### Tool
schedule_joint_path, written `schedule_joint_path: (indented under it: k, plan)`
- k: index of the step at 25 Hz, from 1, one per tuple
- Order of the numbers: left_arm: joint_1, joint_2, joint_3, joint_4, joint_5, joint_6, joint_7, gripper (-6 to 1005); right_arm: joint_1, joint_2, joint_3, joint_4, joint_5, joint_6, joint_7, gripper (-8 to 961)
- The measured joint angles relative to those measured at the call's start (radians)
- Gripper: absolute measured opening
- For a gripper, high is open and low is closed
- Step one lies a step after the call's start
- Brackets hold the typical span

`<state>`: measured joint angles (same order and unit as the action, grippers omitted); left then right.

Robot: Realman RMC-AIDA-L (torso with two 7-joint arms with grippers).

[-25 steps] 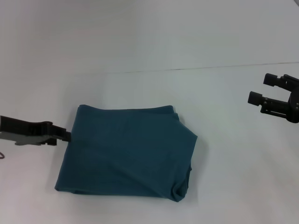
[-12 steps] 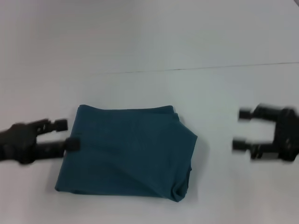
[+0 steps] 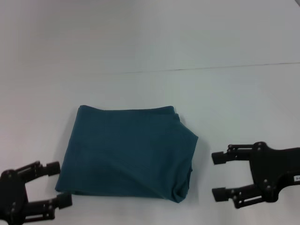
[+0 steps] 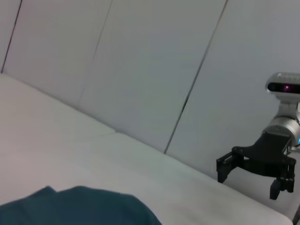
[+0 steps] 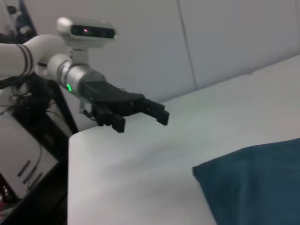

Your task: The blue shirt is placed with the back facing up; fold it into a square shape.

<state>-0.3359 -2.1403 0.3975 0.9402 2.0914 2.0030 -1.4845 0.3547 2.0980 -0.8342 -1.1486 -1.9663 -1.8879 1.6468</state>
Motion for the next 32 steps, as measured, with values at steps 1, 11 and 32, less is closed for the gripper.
schedule_joint_path:
  k: [1,11,32]
  plan:
    - [0.003,0.000,-0.001,0.001,0.005,0.002,0.002,949,-0.004,0.001,-0.016,0.004,0.010,0.006,-0.002,908]
    - [-0.006,0.001,0.006,-0.022,0.070,-0.014,0.016,947,0.001,0.002,-0.055,0.118,0.068,0.063,-0.088,908]
    - [-0.032,0.013,0.000,-0.014,0.156,-0.062,-0.008,947,-0.010,-0.005,-0.072,0.121,0.073,0.108,-0.084,908]
